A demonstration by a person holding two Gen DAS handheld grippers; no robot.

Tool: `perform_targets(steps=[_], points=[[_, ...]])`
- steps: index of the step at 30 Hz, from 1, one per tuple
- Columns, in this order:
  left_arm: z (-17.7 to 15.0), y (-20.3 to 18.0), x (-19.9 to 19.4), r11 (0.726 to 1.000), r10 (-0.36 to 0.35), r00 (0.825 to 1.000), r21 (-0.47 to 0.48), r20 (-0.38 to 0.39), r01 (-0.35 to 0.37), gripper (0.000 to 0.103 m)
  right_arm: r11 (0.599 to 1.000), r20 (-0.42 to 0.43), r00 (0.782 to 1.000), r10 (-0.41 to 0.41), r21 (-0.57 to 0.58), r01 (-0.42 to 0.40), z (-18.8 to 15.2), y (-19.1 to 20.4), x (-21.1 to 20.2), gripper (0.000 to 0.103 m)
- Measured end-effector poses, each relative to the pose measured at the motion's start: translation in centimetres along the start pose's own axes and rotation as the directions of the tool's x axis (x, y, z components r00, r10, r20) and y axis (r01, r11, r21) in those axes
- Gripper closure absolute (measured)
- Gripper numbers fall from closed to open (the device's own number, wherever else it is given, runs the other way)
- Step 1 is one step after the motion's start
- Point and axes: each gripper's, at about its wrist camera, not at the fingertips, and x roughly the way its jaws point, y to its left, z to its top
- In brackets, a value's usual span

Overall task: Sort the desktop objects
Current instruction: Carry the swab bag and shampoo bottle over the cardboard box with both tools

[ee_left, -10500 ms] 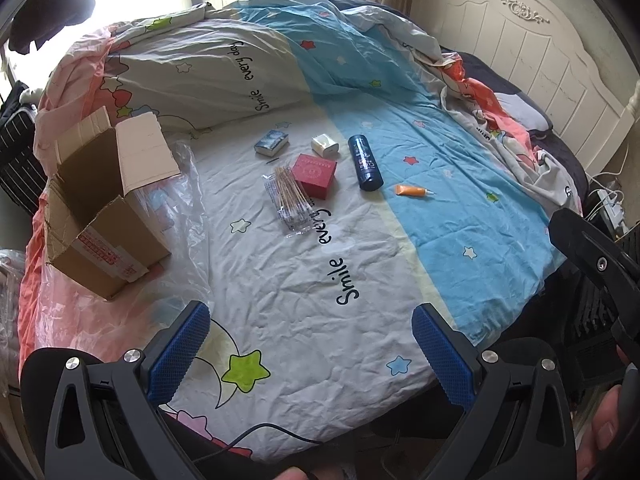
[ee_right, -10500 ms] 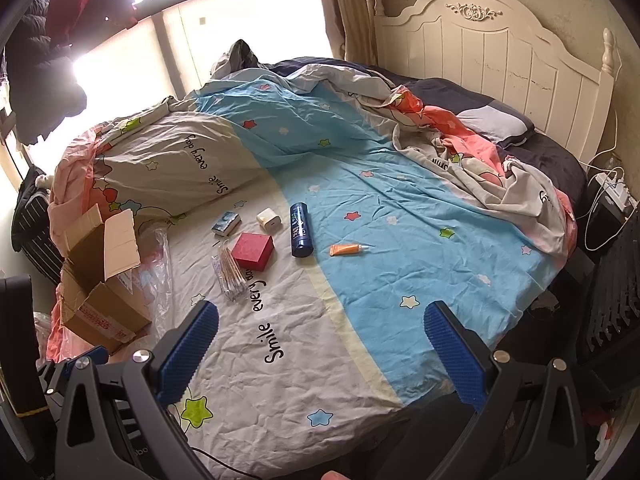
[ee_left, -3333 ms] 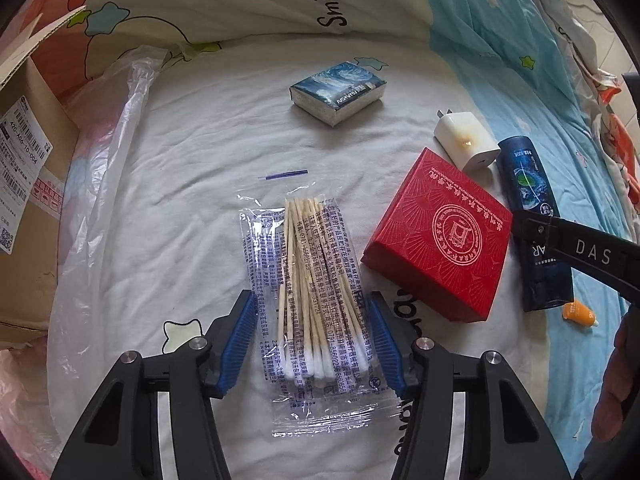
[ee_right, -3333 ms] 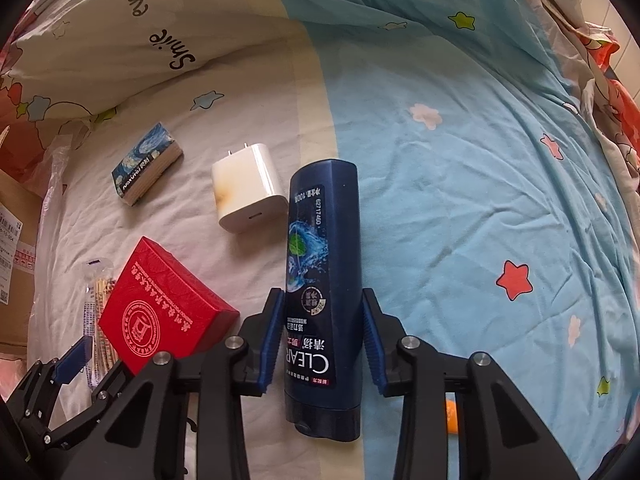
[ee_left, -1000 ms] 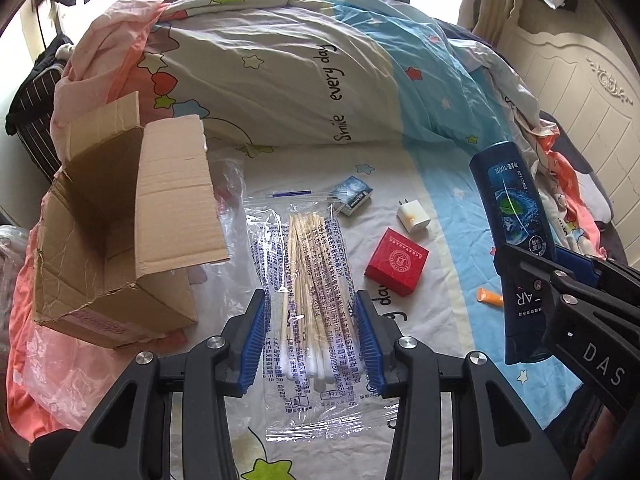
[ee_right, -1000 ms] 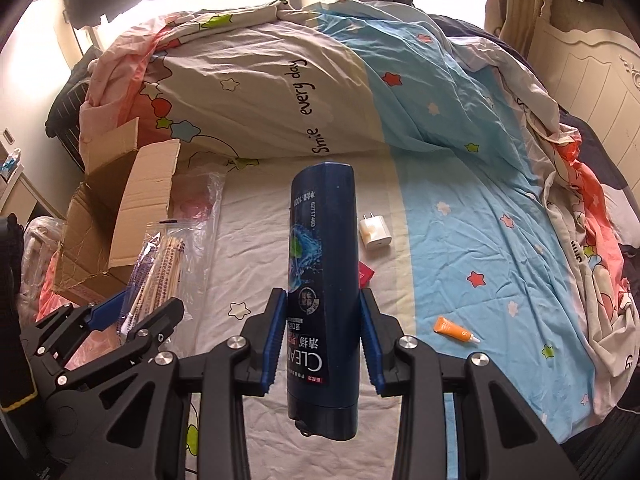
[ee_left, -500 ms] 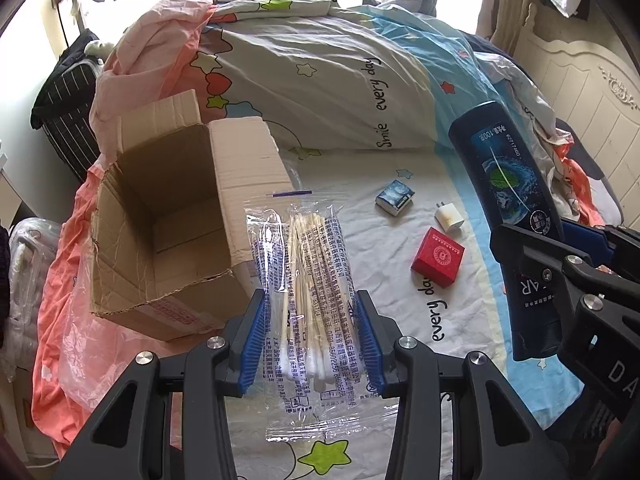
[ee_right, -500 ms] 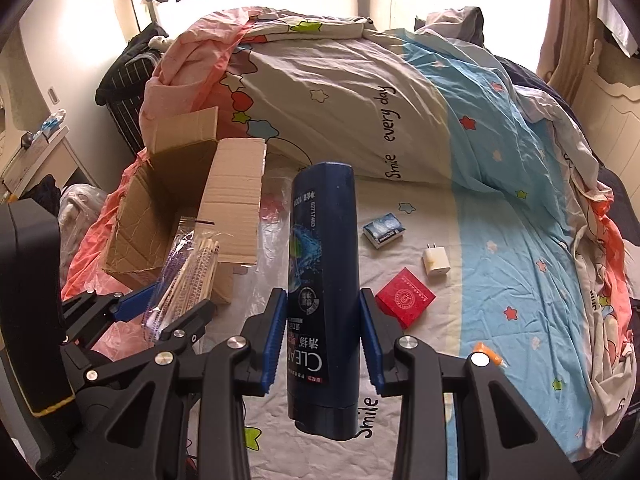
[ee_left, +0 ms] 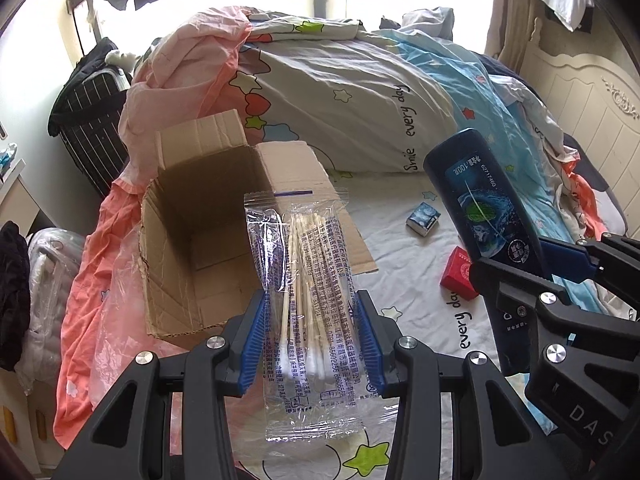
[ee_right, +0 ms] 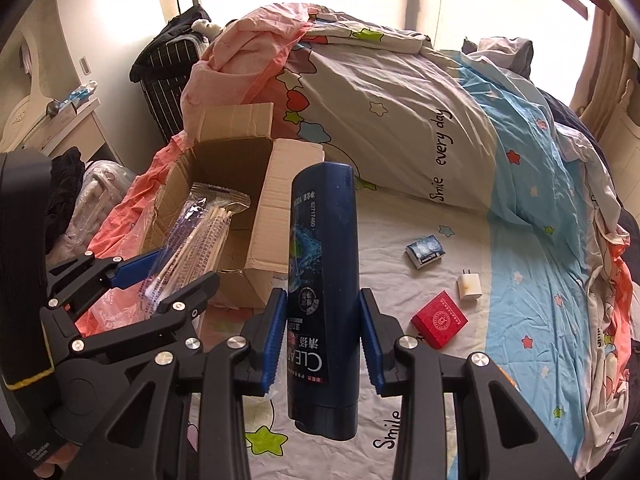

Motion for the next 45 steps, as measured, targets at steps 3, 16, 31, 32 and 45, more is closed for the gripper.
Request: perform_targets(steps=[3,16,31,32,45], points=[[0.4,1.1,-0.1,1.000,0.007,1.000,-0.007,0.005,-0.007,0.059,1.000,0.001,1.000,-0.008,-0.026,0.008,0.7,1.2,0.3,0.069],[1.6,7.0,2.5,0.995,0.053,0.998,-0.085,-0.035,-0.056,0.059,0.997,-0.034,0.999,0.036,-0.062,-0.038,2.8,4.7,3.8,0.069],[3.2,11.4,7.1,0.986,0.092,0.990,-0.126,-0.103,-0.105,0.059,0.989,-0.094,0.993,0.072,-0.125,-0.083,5.5,8.2,8.9,0.069],[3.3,11.6,7.4,0.986,0.094,0.990,-0.130,-0.109,-0.108,0.059,0.988,-0.098,0.992,0.073,-0.125,-0.085,5.6,8.3,9.2,0.069],[3.5,13.0,10.3,0.983,0.095,0.984,-0.142,-0.151,-0.117,0.059,0.986,-0.144,0.986,0.083,-0.132,-0.102,6.1,8.9,12.0,0.069]])
